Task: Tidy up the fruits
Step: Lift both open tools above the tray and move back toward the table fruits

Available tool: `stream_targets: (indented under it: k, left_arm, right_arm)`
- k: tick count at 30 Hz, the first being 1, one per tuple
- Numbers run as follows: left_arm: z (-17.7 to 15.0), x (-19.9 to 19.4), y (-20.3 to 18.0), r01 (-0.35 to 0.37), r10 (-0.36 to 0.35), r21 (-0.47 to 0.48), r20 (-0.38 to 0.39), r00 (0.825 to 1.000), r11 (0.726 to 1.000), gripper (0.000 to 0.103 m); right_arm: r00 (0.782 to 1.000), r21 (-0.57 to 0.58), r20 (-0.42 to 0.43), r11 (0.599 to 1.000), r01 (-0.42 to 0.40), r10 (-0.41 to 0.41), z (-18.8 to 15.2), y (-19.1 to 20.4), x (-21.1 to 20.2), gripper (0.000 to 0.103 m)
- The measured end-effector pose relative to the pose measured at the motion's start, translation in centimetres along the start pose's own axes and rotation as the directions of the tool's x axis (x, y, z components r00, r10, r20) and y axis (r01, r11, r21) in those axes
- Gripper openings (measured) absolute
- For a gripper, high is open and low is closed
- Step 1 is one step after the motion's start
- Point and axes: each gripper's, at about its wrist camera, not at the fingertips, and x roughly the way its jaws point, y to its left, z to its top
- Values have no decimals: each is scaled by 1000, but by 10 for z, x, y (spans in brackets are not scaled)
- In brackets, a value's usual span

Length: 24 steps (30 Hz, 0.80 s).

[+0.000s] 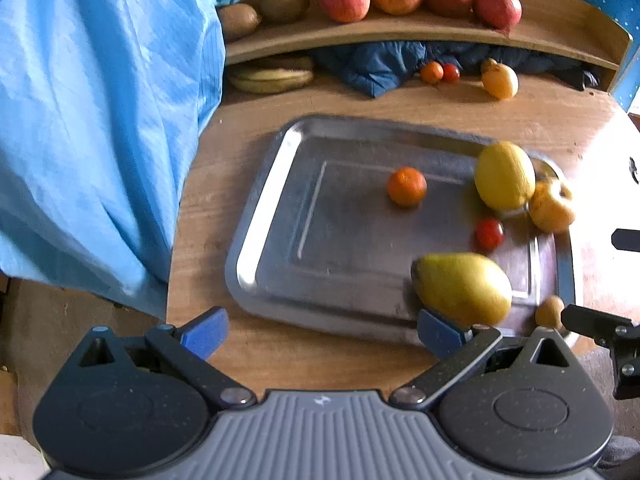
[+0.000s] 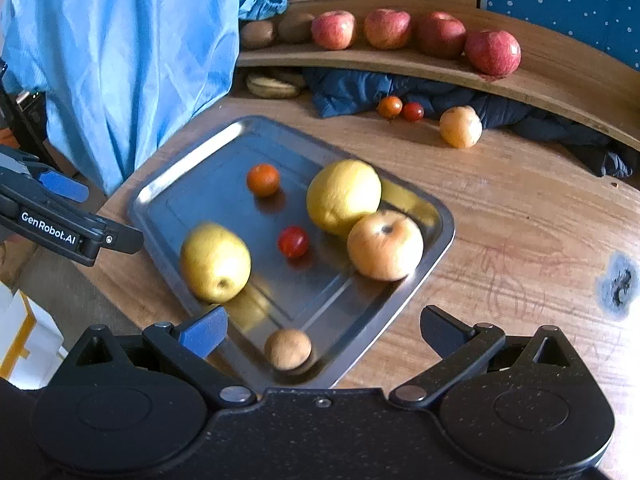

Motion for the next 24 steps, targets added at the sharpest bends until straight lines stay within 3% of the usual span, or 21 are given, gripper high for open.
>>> stream_targets:
  k: [9, 24]
  left_arm:
    - [30, 7, -2, -14, 13, 46, 30, 999, 999, 103]
    - [77, 25, -17, 41, -49, 105, 72, 996, 994, 103]
  right_arm:
    - [998, 54, 48, 998, 32, -34, 14, -15, 5, 102]
    - [984, 143, 115, 982, 123, -139, 34, -39, 13, 102]
